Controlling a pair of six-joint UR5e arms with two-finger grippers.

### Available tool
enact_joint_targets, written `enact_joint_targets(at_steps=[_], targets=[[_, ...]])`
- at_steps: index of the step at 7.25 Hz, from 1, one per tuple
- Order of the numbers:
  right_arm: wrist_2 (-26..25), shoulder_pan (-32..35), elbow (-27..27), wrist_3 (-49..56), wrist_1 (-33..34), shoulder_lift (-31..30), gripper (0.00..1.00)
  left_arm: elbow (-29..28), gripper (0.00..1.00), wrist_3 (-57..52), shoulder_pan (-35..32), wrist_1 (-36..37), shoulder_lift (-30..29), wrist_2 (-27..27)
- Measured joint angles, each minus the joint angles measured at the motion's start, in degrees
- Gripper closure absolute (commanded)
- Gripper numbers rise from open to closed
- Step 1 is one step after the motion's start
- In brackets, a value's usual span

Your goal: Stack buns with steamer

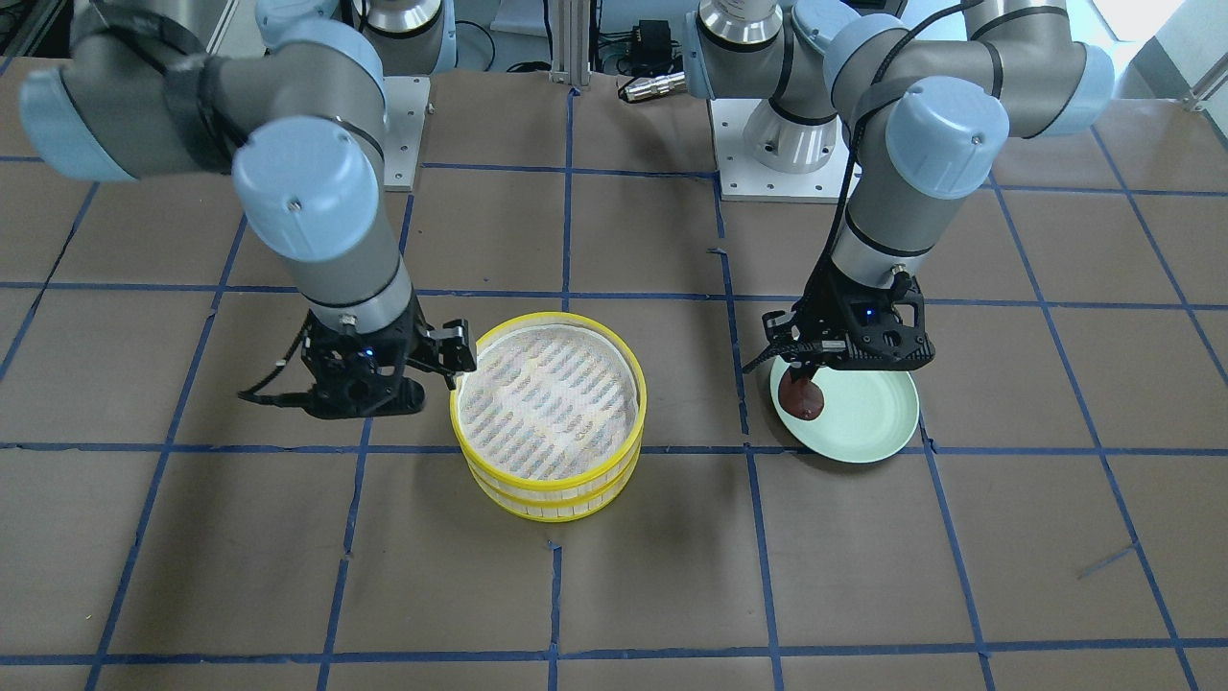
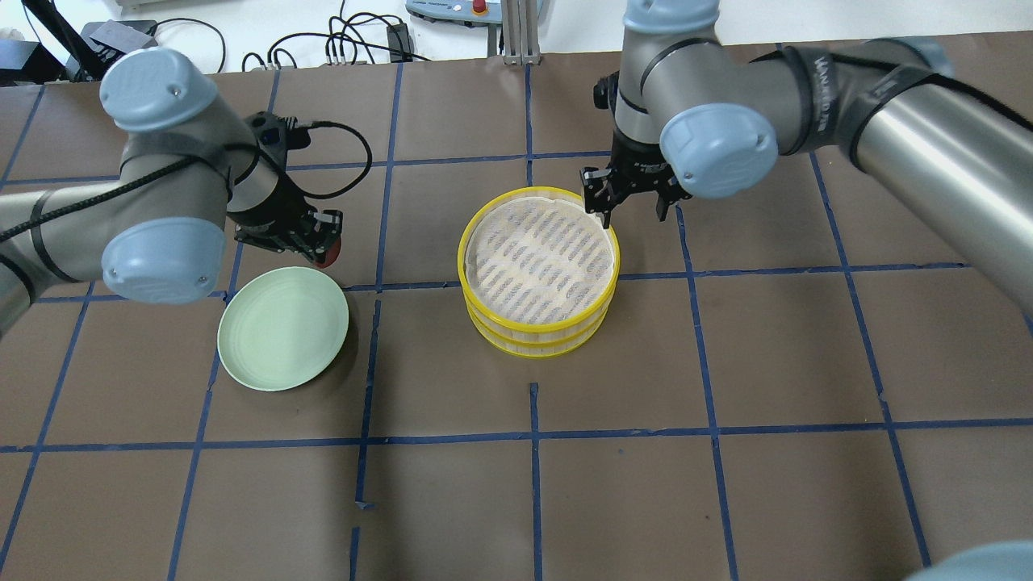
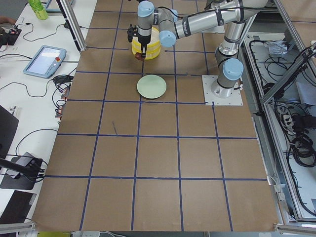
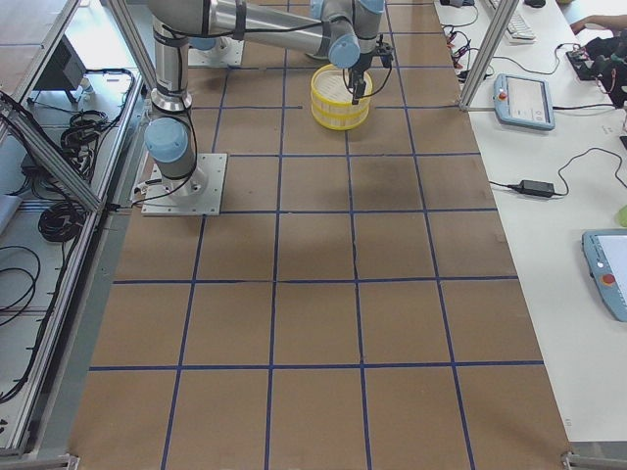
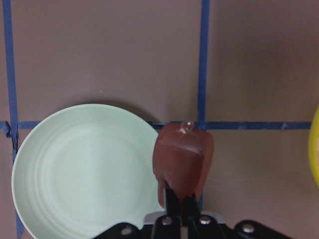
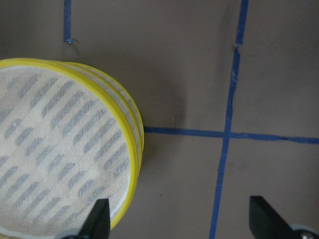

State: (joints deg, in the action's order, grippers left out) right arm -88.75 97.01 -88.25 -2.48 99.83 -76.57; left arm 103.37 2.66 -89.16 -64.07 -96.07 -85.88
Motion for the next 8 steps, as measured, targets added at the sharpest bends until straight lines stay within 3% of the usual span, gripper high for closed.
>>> enact_joint_targets(at_steps=[2, 4, 5, 6, 7, 8], targets=[[1.9, -4.1, 3.6, 2.4, -11.4, -7.4, 0.00, -4.0, 0.98, 10.1, -6.1, 0.1, -1.8, 5.2], [1.8, -5.2, 3.2, 2.8, -15.9, -11.8, 0.02, -4.8, 0.97, 18.3, -12.8, 5.0, -5.4, 6.6], [1.5, -5.1, 2.7, 2.4, -16.2, -13.1, 0.06, -4.8, 0.90, 21.8, -15.6, 7.4, -7.3, 6.5], [0.4, -4.9, 2.8, 0.9, -15.9, -13.7, 0.04, -4.8, 0.53, 24.6, -17.7, 8.9, -8.6, 6.4], [-1.5, -4.8, 2.8, -0.9, -15.8, -14.0, 0.00, -4.7, 0.26, 26.6, -19.1, 9.8, -9.1, 6.1], [-2.5, -4.8, 2.8, -1.8, -15.8, -14.1, 0.00, -4.6, 0.06, 27.4, -19.7, 10.7, -9.2, 6.0]])
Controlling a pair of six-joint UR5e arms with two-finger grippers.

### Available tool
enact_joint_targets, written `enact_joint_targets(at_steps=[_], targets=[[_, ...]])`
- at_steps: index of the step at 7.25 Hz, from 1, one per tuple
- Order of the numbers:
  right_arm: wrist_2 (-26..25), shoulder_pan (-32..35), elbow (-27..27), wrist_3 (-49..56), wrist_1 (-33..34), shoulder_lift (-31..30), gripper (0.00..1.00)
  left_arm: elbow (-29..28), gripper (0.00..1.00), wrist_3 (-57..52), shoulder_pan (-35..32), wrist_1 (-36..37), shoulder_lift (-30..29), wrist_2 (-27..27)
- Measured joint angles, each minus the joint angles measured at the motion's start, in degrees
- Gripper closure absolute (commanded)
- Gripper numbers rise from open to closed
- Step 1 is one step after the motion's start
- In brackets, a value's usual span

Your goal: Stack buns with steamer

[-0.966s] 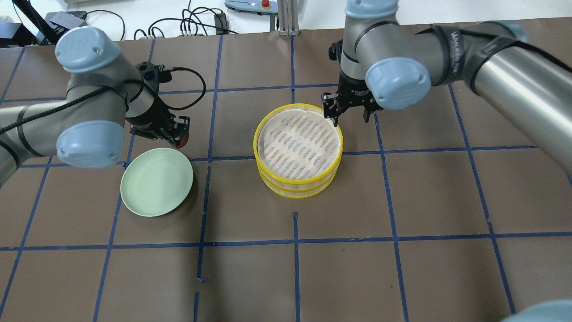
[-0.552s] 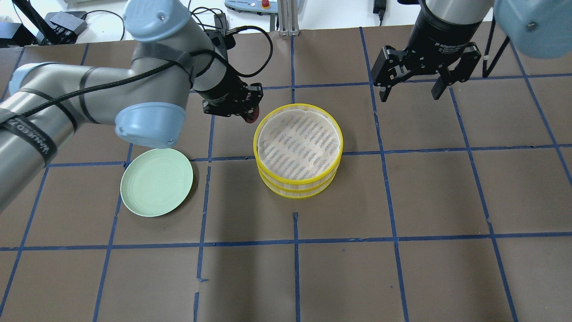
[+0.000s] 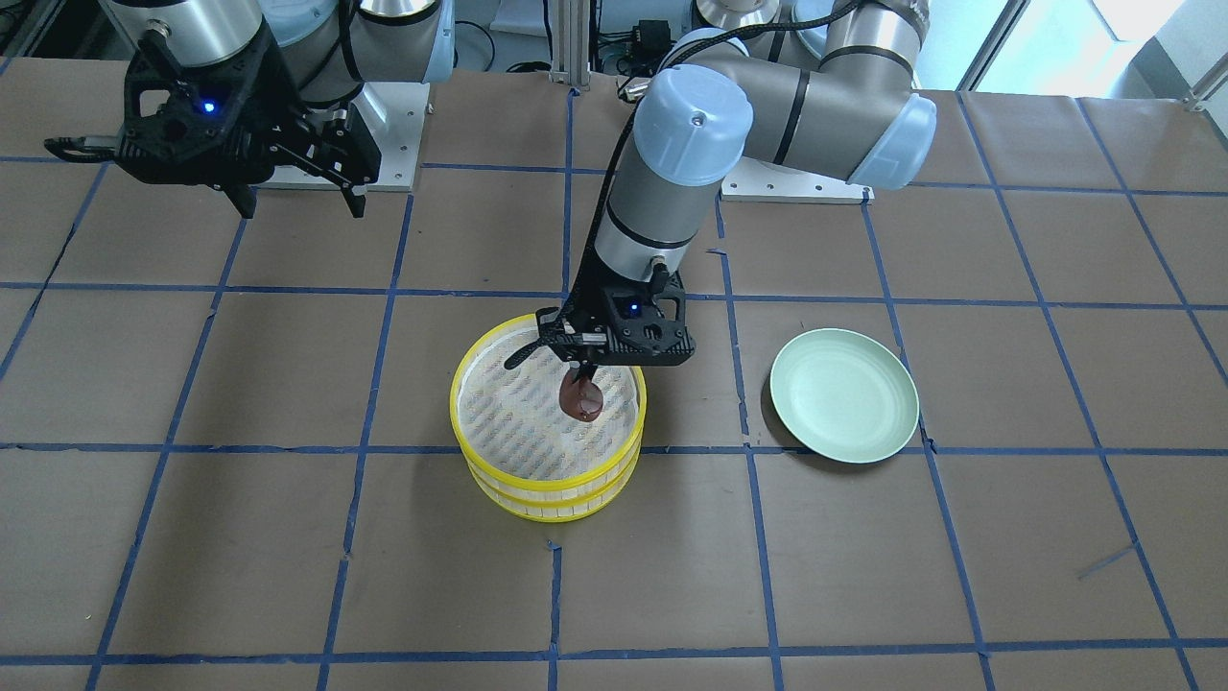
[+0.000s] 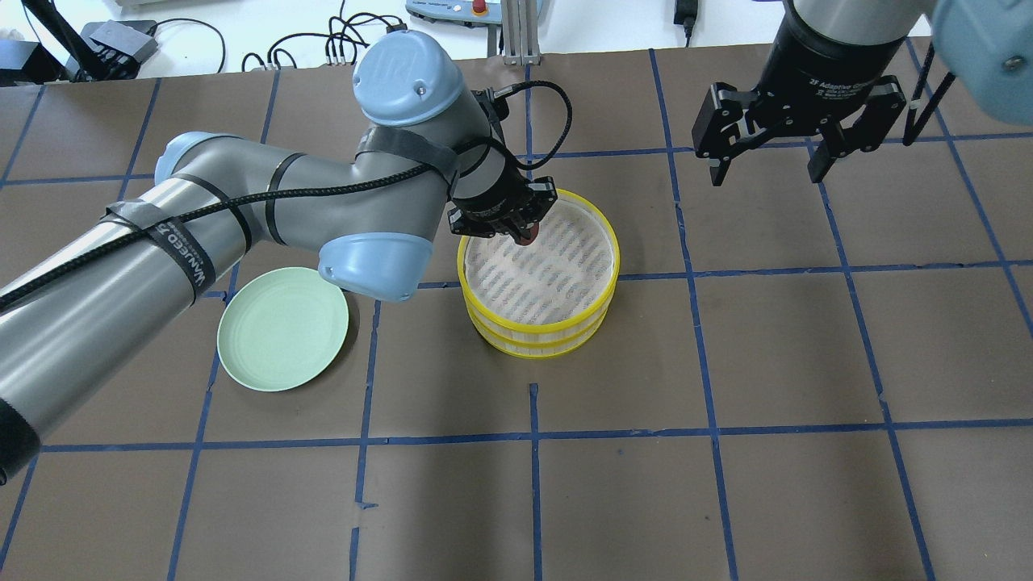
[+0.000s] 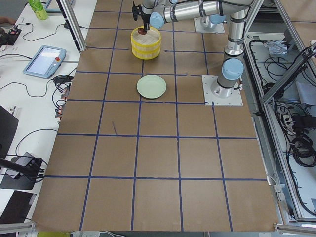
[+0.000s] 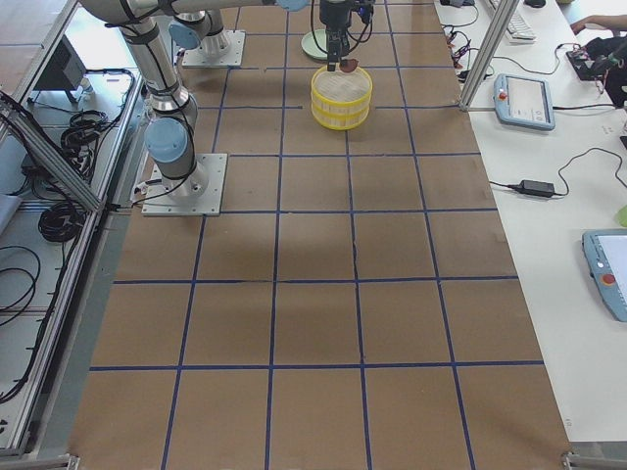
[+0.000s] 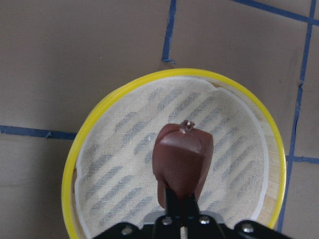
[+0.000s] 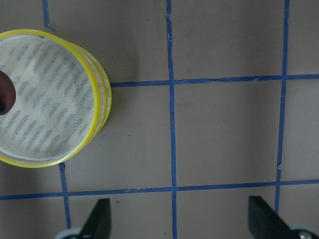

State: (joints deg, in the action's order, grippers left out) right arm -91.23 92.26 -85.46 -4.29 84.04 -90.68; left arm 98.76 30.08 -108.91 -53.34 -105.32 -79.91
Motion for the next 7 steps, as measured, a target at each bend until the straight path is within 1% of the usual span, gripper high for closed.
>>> enact_joint_targets(at_steps=[1, 3, 4, 5, 6, 7], targets=[[-0.2, 0.0, -0.2, -0.4, 0.0, 0.1, 0.00, 0.1, 0.00, 0.8, -0.2, 0.8, 0.0, 0.0], [-0.1, -0.2, -0.4, -0.4, -0.1, 0.1, 0.00, 0.0, 0.00, 2.3, -0.3, 1.3, 0.0, 0.1], [0.0, -0.2, -0.5, -0.2, -0.2, 0.1, 0.00, -0.1, 0.00, 0.9, -0.2, 1.3, 0.3, -0.5], [0.0, -0.2, -0.5, 0.0, -0.2, 0.1, 0.00, -0.2, 0.00, -4.7, 0.9, 1.1, 0.9, -2.9], [0.0, -0.3, -0.5, 0.1, -0.3, 0.1, 0.00, -0.2, 0.00, -12.9, 3.6, 0.0, 1.9, -5.7], [-0.1, -0.3, -0.5, 0.2, -0.3, 0.1, 0.00, -0.3, 0.00, -20.6, 7.6, -2.4, 3.6, -7.2]])
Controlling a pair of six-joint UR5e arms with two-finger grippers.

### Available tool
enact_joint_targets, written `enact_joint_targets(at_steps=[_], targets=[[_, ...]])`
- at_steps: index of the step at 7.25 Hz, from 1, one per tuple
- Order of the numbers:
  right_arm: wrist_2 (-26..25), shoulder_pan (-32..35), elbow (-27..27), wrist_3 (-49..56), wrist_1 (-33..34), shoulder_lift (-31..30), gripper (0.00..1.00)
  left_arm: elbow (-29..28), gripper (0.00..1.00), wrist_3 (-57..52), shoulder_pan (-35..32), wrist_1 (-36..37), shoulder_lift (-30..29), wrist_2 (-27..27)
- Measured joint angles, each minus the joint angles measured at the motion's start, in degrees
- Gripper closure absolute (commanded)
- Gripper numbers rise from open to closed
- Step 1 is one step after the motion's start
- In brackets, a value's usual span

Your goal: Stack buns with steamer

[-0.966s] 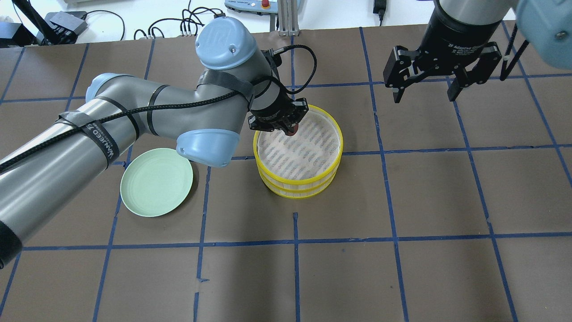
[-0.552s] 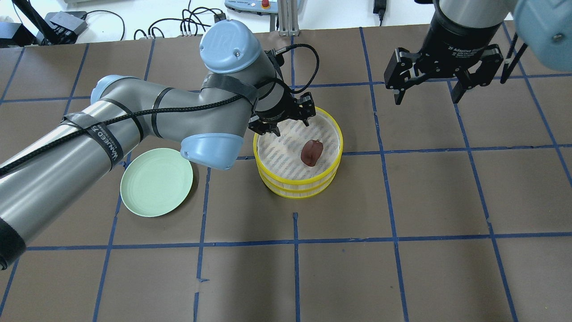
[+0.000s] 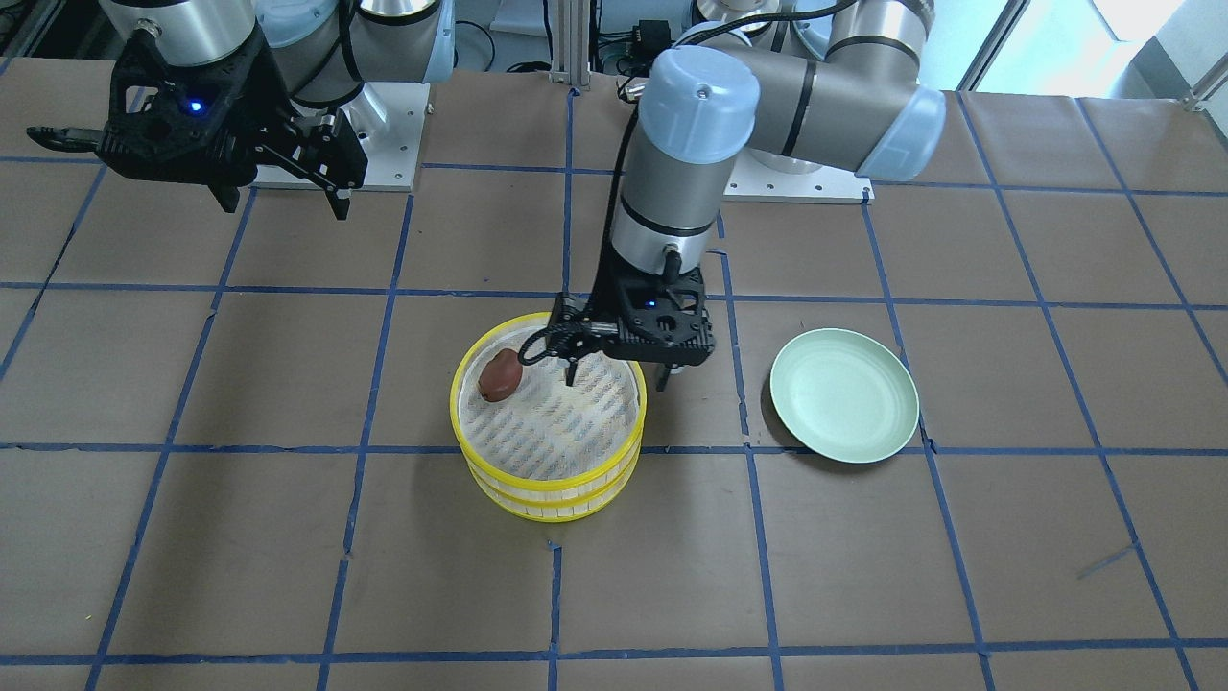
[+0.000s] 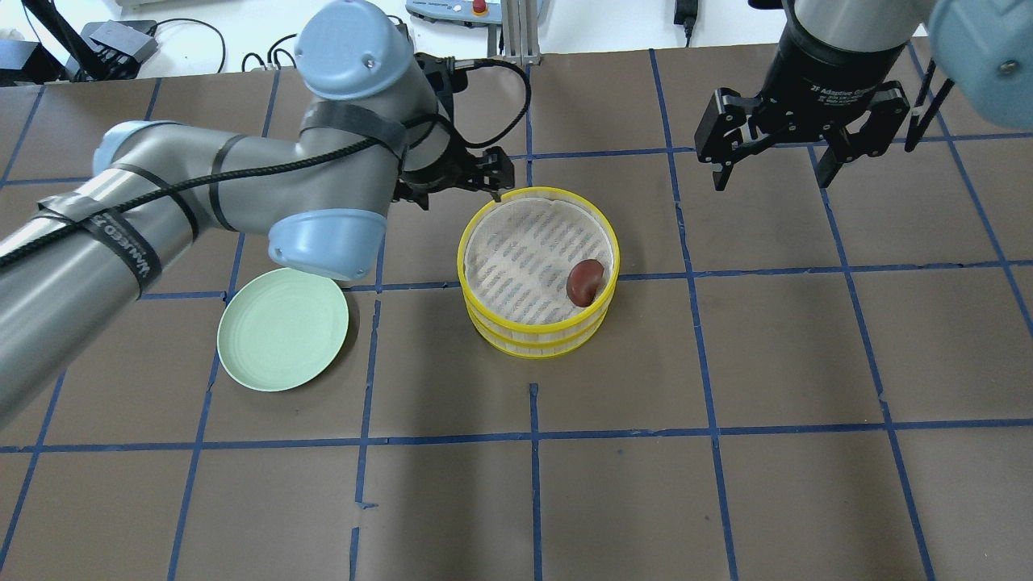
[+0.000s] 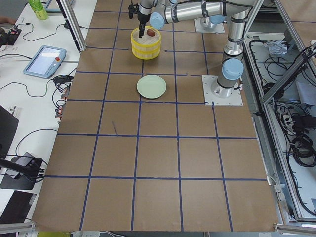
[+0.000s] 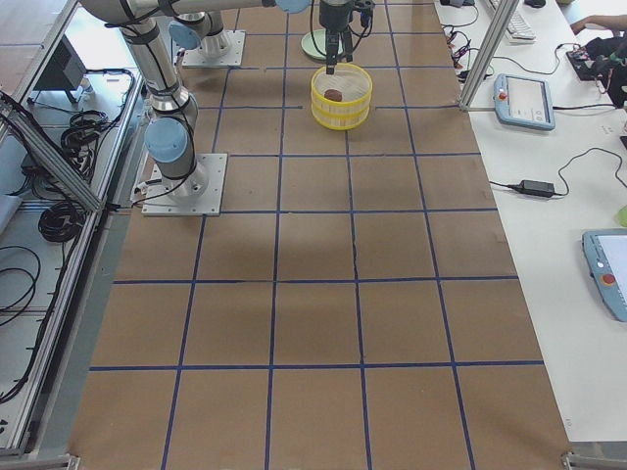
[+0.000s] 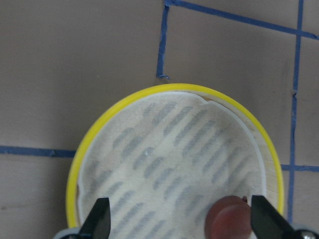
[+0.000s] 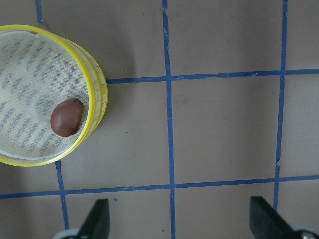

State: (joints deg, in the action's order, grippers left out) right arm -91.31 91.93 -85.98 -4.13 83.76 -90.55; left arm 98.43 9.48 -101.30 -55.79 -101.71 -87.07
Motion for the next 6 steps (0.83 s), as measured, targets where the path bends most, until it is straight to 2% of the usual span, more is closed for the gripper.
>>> enact_joint_targets(at_steps=[2, 3, 4, 6], targets=[[-0.1, -0.3, 0.0, 0.1, -0.1, 0.0, 0.00, -0.3, 0.00, -13.9, 9.3, -9.2, 5.8, -0.8], [-0.1, -0.3, -0.1, 0.1, -0.1, 0.0, 0.00, -0.7, 0.00, -17.0, 12.5, -14.1, 8.8, -1.0], [0.0, -0.2, -0.1, 0.1, -0.1, 0.1, 0.00, -1.4, 0.00, -18.3, 14.1, -18.4, 11.2, -2.0], [0.0, -0.1, -0.1, 0.0, 0.0, 0.0, 0.00, -1.9, 0.00, -18.8, 14.7, -21.8, 13.5, -4.1]])
